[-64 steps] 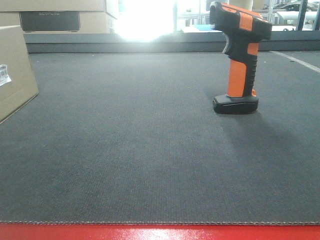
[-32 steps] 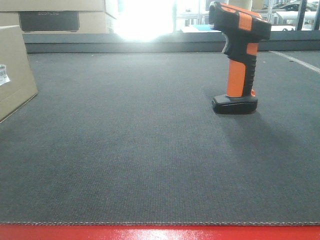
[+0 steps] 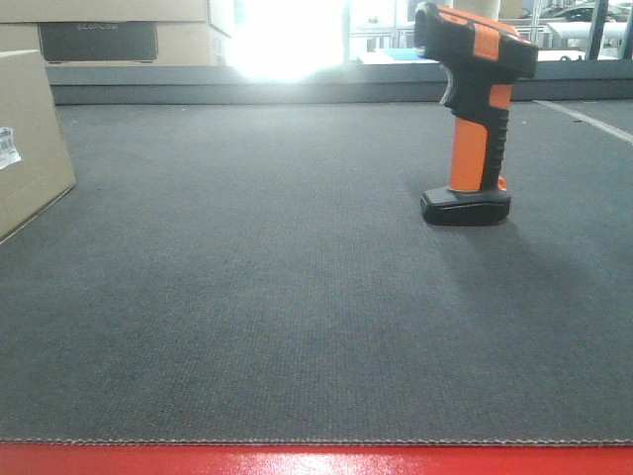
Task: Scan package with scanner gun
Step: 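Grasp the tan box with the left gripper and lift it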
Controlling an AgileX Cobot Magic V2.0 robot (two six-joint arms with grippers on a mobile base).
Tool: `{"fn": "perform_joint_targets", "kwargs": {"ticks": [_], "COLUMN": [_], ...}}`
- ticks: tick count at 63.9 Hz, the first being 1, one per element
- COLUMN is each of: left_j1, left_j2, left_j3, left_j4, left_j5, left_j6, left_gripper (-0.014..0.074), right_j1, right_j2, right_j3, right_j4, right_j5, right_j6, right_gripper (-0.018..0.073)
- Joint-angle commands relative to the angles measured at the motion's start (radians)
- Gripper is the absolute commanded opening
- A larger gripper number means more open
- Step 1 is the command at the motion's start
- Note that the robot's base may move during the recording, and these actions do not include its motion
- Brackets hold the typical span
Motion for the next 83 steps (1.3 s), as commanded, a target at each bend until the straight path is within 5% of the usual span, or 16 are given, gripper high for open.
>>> {"fn": "perform_joint_targets", "kwargs": {"ticks": [1,43,66,83], "left_j1": [0.010,0.013,0.080,0.076], "left_j2": [0.077,0.353,0.398,0.409], "left_j3": [-0.058,-0.087,-0.087,-0.087], "left_j4": [-0.005,-0.014,-0.133,-0.133], "left_j5": [0.029,0.003,0.013,0.020], "left_j6": [0.027,0.072,0.160,0.181], "left_gripper": [0.0601,0.0601,0.0601,0.0564], "right_j1": [0.000,0.000,0.000,0.000], "right_j2": [0.005,0.005,0.005,0.005], "right_j3": [-0.006,-0.004,-0.002,-0.002], "right_j4": [-0.007,-0.007,-0.007,-0.007], "right_j5": [0.000,0.019,0.027,0.027], "right_j6": [-0.002,-0.002,-0.002,-0.002], "right_gripper": [0.0568,0.0568,0.0568,0.0568]}}
